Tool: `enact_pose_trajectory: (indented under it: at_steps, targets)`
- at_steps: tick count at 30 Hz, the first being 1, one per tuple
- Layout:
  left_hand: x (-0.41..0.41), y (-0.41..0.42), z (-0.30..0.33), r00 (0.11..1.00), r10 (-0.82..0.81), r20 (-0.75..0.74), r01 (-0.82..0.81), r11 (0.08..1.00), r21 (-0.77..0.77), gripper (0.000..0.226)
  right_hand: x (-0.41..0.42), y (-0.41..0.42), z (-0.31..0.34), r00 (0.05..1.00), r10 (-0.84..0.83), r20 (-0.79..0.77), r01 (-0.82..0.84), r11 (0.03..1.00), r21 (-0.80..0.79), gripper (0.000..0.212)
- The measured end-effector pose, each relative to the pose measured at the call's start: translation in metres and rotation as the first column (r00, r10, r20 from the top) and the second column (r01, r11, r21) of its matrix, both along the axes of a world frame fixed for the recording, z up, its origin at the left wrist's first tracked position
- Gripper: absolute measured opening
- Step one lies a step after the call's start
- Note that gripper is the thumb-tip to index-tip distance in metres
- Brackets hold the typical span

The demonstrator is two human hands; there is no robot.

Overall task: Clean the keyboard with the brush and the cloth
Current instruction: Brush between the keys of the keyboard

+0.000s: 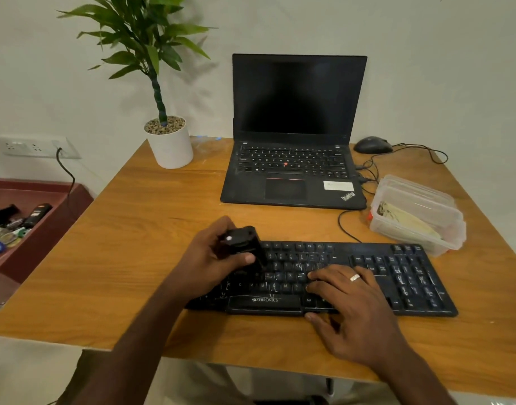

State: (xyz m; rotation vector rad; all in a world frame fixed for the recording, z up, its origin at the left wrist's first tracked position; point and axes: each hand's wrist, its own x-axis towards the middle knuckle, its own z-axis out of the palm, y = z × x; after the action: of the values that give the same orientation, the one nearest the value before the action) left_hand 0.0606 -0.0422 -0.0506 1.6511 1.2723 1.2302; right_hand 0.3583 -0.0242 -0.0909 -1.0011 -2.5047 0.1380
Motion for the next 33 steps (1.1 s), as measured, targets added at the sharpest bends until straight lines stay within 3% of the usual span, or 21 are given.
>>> enact_pose_trajectory:
  at_steps: [3, 7, 9, 14, 17, 24, 30, 33]
  targets:
    - [0.023, 0.014, 0.001, 0.999, -0.033, -0.030, 0.033, 0.999, 0.018, 0.032, 0.001, -0.001, 0.000, 1.000, -0.002, 0.003, 0.002, 1.000, -0.001, 0.039]
    - [0.019, 0.013, 0.004, 0.960, 0.024, 0.279, -0.028, 1.000, 0.010, 0.025, 0.002, -0.002, 0.000, 1.000, -0.005, -0.005, 0.005, 1.000, -0.011, 0.038]
    - [0.000, 0.006, 0.005, 0.938, 0.109, 0.328, -0.115, 0.993, 0.000, 0.022, 0.001, -0.001, -0.001, 1.000, 0.000, -0.005, 0.000, 1.000, -0.012, 0.038]
    - [-0.053, -0.016, 0.010, 0.954, 0.237, 0.184, -0.243, 0.970, 0.009, 0.022, 0.000, 0.000, -0.002, 1.000, 0.007, -0.010, -0.008, 1.000, -0.011, 0.039]
    - [-0.062, -0.019, 0.006, 0.976, 0.209, 0.057, -0.210, 0.978, 0.008, 0.036, 0.001, 0.000, -0.003, 1.000, 0.010, -0.013, -0.010, 1.000, -0.009, 0.039]
    - [0.003, 0.004, 0.005, 0.998, 0.033, 0.057, -0.034, 0.999, 0.018, 0.029, 0.001, -0.001, 0.000, 1.000, 0.001, -0.007, -0.001, 1.000, -0.011, 0.039]
    - [0.019, 0.015, 0.010, 0.983, 0.037, 0.181, -0.045, 0.998, 0.045, 0.031, 0.002, -0.001, 0.000, 1.000, 0.000, -0.015, 0.000, 1.000, 0.000, 0.039]
    - [0.012, 0.015, 0.011, 0.995, 0.000, 0.104, -0.002, 1.000, 0.015, 0.033, 0.001, -0.001, 0.000, 1.000, 0.006, -0.029, -0.006, 1.000, 0.002, 0.040]
